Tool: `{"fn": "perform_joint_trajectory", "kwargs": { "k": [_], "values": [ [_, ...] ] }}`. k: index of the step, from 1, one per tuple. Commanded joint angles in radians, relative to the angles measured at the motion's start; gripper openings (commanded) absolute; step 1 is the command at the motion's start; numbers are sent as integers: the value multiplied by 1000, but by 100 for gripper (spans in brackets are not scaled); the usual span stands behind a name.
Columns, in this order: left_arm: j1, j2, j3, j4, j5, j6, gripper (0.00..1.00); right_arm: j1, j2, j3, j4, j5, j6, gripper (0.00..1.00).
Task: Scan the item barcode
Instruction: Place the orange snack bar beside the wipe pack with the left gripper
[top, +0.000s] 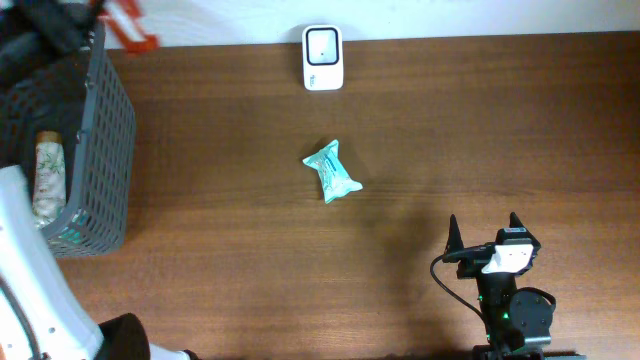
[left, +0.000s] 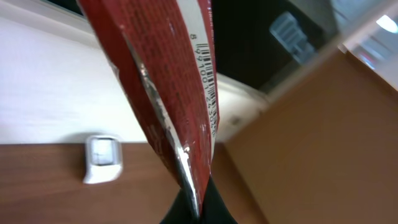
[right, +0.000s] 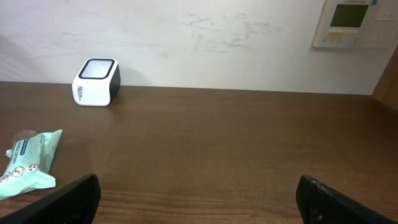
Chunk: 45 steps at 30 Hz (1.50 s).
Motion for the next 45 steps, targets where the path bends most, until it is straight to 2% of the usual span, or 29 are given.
{"fn": "perform_joint_trajectory", "kwargs": {
  "k": [1,3,5,6,8,9,11,15,18,27,31,32,33,35,37,38,41,43,45],
  "values": [
    [-159,-11,7,4,25,50,0,-5,-7,-7,-5,2,1,99],
    [-246,-11,2,-24,-48,82,0,-5,-7,-7,-5,2,1,99],
    [-369,-2,2,-158,-305,154,0,-5,-7,-7,-5,2,1,99],
    [-462,21,1,-263,-523,201,0,-5,-7,-7,-5,2,1,99],
    [-510,46,1,-337,-660,201,0,-5,-7,-7,-5,2,1,99],
    [-551,80,1,-420,-791,201,0,-5,-7,-7,-5,2,1,99],
    [-586,134,1,-505,-891,201,0,-5,-7,-7,-5,2,1,99],
    [-633,295,0,-629,-903,201,0,-5,-7,-7,-5,2,1,99],
    [-673,439,0,-666,-903,201,0,-5,-7,-7,-5,2,1,99],
    [-691,772,0,-639,-958,192,0,-5,-7,-7,-5,2,1,99],
    [-694,835,0,-620,-914,185,1,-5,-7,-7,-5,2,1,99],
    [-695,836,1,-598,-881,185,4,-5,-7,-7,-5,2,1,99],
    [-697,835,1,-579,-845,185,14,-5,-7,-7,-5,2,1,99],
    [-698,835,2,-534,-768,187,23,-5,-7,-7,-5,2,1,99],
    [-694,834,34,-520,-767,198,30,-5,-7,-7,-5,2,1,99],
    [-683,834,82,-541,-766,198,46,-5,-7,-7,-5,2,1,99],
    [-626,833,349,-662,-766,223,47,-5,-7,-7,-5,2,1,99],
    [-561,833,650,-742,-766,235,68,-5,-7,-7,-5,2,1,99],
    [-500,829,856,-751,-766,235,66,-5,-7,-7,-5,2,1,99]
  ]
}}
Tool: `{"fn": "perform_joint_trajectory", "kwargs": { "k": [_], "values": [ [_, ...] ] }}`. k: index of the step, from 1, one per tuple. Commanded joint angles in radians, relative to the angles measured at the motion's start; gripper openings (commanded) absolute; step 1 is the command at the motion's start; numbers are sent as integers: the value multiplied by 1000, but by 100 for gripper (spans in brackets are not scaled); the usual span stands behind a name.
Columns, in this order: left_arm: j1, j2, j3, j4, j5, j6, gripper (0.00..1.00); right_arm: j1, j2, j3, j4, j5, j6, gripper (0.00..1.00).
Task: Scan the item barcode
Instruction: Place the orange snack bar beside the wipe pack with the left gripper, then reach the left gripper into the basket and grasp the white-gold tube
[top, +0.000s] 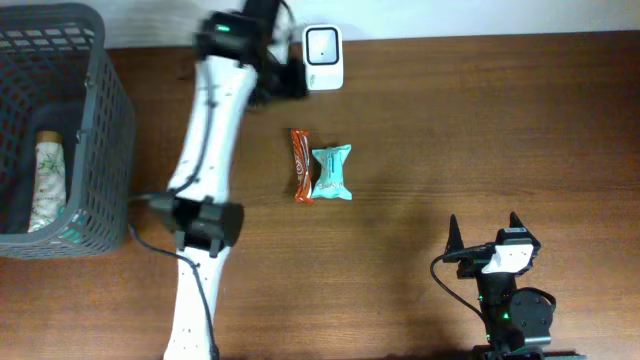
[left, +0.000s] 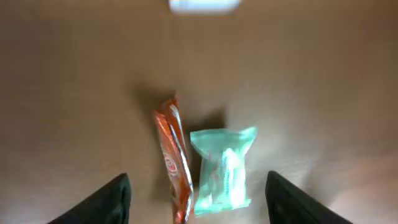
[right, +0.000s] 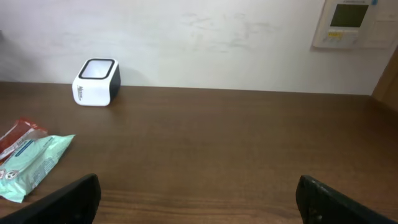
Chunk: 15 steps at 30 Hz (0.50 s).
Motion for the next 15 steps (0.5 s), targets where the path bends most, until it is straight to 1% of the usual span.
{"fn": "perform_joint_trajectory", "kwargs": {
  "k": [1,2,3,5,6,8,9,10,11,13,15],
  "values": [
    [144,-106,246,53,3,20,66,-5,-6,-7,-5,2,0,99],
    [193,-149,250,89,3,19,67,-5,-6,-7,-5,2,0,99],
    [235,-182,250,116,3,19,69,-5,-6,-7,-5,2,0,99],
    [370,-253,250,180,-5,19,75,-5,-6,-7,-5,2,0,99],
    [418,-270,250,193,-18,19,76,-5,-6,-7,-5,2,0,99],
    [522,-291,250,187,-119,20,79,-5,-6,-7,-5,2,0,99],
    [573,-290,250,166,-188,19,79,-5,-6,-7,-5,2,0,99],
    [628,-286,239,128,-266,19,74,-5,-6,-7,-5,2,0,99],
    [683,-285,197,81,-333,20,72,-5,-6,-7,-5,2,0,99],
    [740,-285,83,66,-376,37,74,-5,-6,-7,-5,2,0,99],
    [776,-285,-96,96,-376,146,75,-5,-6,-7,-5,2,0,99]
  ]
}}
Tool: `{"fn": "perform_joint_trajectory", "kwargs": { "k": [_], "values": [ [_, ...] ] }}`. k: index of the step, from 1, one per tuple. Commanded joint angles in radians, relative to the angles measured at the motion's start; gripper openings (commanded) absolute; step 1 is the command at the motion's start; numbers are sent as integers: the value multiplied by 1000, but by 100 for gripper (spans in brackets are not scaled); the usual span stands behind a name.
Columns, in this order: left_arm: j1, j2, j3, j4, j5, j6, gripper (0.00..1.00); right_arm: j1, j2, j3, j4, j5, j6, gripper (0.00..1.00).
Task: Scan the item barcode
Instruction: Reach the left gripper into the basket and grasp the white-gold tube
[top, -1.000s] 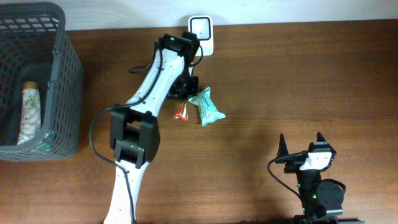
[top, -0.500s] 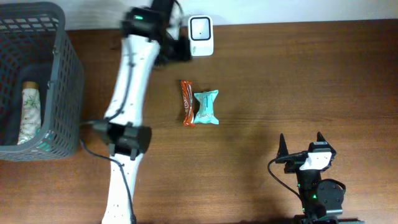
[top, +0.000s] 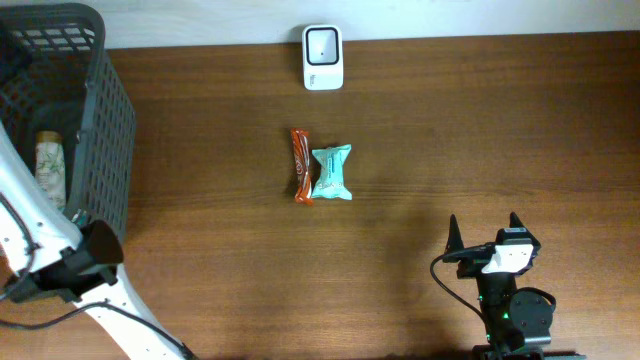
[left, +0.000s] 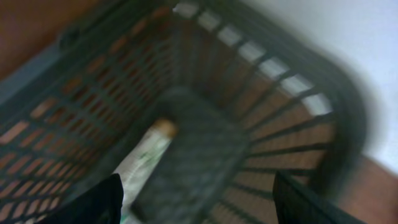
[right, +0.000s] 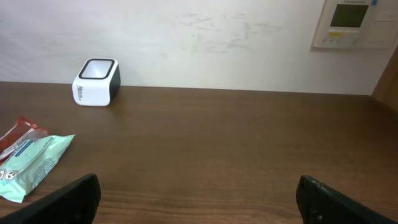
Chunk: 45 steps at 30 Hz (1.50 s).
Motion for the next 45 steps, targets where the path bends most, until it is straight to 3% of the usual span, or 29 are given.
{"fn": "perform_joint_trajectory", "kwargs": {
  "k": [1,10,18,21,26,28,31,33,35,36,40,42,45],
  "values": [
    [45,-2,-243,36,-61,168,75,-5,-6,-7,-5,2,0,99],
    [53,-2,-833,399,-314,489,75,-5,-6,-7,-5,2,0,99],
    [60,19,-1041,666,-324,618,72,-5,-6,-7,-5,2,0,99],
    [86,32,-1043,700,-176,614,71,-5,-6,-7,-5,2,0,99],
    [152,32,-1043,689,9,542,56,-5,-6,-7,-5,2,0,99],
    [161,33,-1058,682,28,542,48,-5,-6,-7,-5,2,0,99],
    [163,34,-1120,699,25,542,52,-5,-6,-7,-5,2,0,99],
    [163,34,-1170,723,24,542,47,-5,-6,-7,-5,2,0,99],
    [163,34,-1182,725,24,542,28,-5,-6,-7,-6,2,0,99],
    [162,27,-1167,716,25,542,0,-5,-6,-7,-5,2,0,99],
    [153,-40,-1015,651,44,369,0,-5,-6,-7,-5,2,0,99],
    [145,-154,-875,627,210,257,0,-5,-6,-7,-5,2,0,99],
    [128,-264,-779,633,419,230,0,-5,-6,-7,-5,2,0,99]
  ]
}}
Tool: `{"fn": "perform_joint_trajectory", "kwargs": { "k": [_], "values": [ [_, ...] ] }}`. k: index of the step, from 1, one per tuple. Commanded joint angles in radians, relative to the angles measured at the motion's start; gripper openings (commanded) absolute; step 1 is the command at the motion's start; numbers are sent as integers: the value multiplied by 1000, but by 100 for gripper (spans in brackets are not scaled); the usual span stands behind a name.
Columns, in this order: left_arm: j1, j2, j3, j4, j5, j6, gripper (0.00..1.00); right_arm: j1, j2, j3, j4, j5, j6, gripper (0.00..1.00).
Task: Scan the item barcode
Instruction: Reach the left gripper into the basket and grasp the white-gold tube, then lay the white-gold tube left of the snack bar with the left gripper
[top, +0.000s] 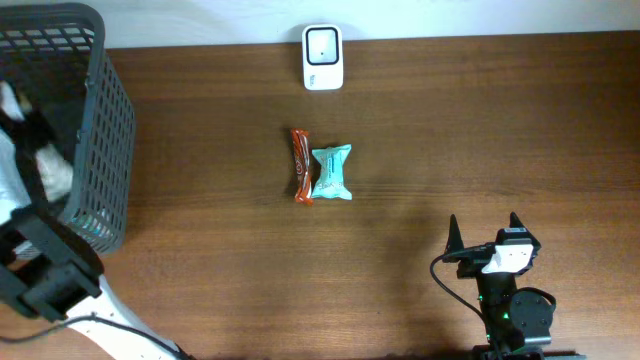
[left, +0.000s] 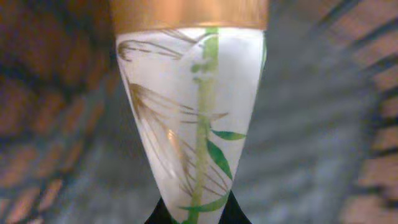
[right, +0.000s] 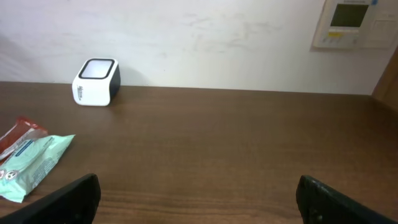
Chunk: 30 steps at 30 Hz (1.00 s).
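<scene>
A white tube (left: 193, 112) with a green leaf print and a gold cap fills the left wrist view, its narrow end pinched in my left gripper (left: 198, 214), which is shut on it inside the grey basket (top: 105, 110). On the table lie a red snack bar (top: 300, 165) and a teal packet (top: 331, 172), side by side. The white barcode scanner (top: 322, 43) stands at the far edge, also seen from the right wrist as the scanner (right: 96, 81). My right gripper (right: 205, 199) rests open near the front edge, holding nothing.
The basket's mesh walls close in around the left gripper. A wall runs behind the table's far edge. The snack bar (right: 18, 134) and teal packet (right: 34, 165) lie left of the right gripper's line of sight.
My left gripper was open above the basket, looking down at the tube. Now it is down inside the basket and shut on the tube. The right arm and the table items have not moved.
My left gripper held the red snack bar in the air while only the teal packet lay on the table. Then the bar lay beside the packet with the gripper open above it. Then the gripper was over the basket, and now grips the tube.
</scene>
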Motion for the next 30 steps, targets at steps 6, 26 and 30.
{"fn": "perform_joint_trajectory", "kwargs": {
  "k": [6,26,30],
  "values": [
    [-70,-457,229,36,503,-449,0,-5,-6,-7,-5,2,1,99],
    [-900,1,227,-565,-122,-406,0,-5,-6,-7,-5,2,1,99],
    [-907,185,227,-564,-119,-406,0,-5,-5,-7,-5,2,1,99]
  ]
}}
